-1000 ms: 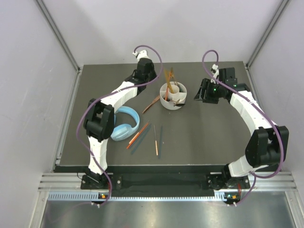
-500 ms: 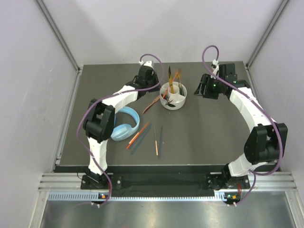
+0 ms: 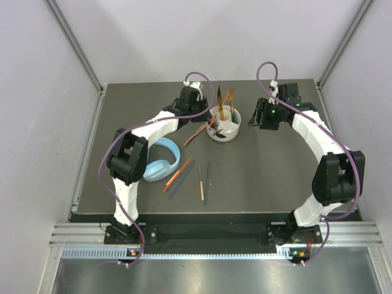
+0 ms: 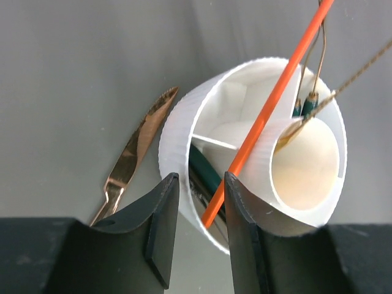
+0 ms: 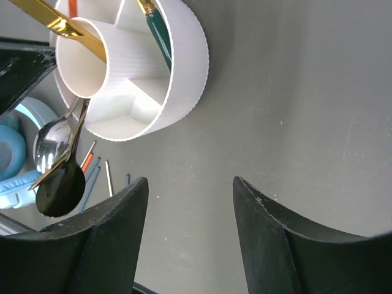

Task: Sort the eating utensils into containers
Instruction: Place the chopstick in the container.

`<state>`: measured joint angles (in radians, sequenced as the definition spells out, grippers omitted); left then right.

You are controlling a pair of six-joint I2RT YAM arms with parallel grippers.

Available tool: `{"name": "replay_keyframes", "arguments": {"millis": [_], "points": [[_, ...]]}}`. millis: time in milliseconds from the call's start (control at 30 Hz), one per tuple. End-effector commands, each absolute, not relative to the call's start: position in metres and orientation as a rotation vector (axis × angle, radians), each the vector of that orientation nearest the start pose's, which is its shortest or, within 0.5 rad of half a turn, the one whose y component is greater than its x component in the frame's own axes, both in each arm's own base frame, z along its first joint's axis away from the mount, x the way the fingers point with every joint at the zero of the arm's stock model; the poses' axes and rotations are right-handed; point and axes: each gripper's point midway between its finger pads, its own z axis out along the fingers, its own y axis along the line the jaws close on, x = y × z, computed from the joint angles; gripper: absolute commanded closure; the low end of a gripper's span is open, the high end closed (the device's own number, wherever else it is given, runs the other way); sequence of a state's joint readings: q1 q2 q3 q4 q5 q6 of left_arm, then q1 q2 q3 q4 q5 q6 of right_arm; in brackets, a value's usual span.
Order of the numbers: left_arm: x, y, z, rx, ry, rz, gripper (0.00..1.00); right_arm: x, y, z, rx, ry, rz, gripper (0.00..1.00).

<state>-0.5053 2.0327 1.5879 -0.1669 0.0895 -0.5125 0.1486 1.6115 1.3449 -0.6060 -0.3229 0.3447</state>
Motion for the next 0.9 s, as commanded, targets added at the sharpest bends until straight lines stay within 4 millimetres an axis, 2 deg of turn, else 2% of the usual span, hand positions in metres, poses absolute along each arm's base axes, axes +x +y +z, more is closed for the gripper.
{"name": "replay_keyframes", "arguments": {"millis": [0,267,367,600,667,867], "points": [[0.469,-0.298,0.172,0.088,2.180,-0.661,0.59,0.406,0.135,0.181,0.072,2.410,0.626,0.42],[0.458,-0.304,0.174,0.144,2.187,-0.713,0.59,0.412,0.137,0.172,0.065,2.427,0.620,0.42],[0.457,-0.308,0.174,0.170,2.202,-0.728,0.55,0.424,0.134,0.164,0.104,2.429,0.571,0.43],[0.450,-0.309,0.166,0.200,2.246,-0.681,0.51,0.449,0.147,0.150,0.096,2.441,0.570,0.43],[0.446,-0.307,0.156,0.216,2.279,-0.648,0.51,0.449,0.150,0.148,0.085,2.457,0.568,0.43],[0.441,-0.312,0.146,0.264,2.304,-0.592,0.51,0.450,0.159,0.138,0.061,2.484,0.567,0.43]]}}
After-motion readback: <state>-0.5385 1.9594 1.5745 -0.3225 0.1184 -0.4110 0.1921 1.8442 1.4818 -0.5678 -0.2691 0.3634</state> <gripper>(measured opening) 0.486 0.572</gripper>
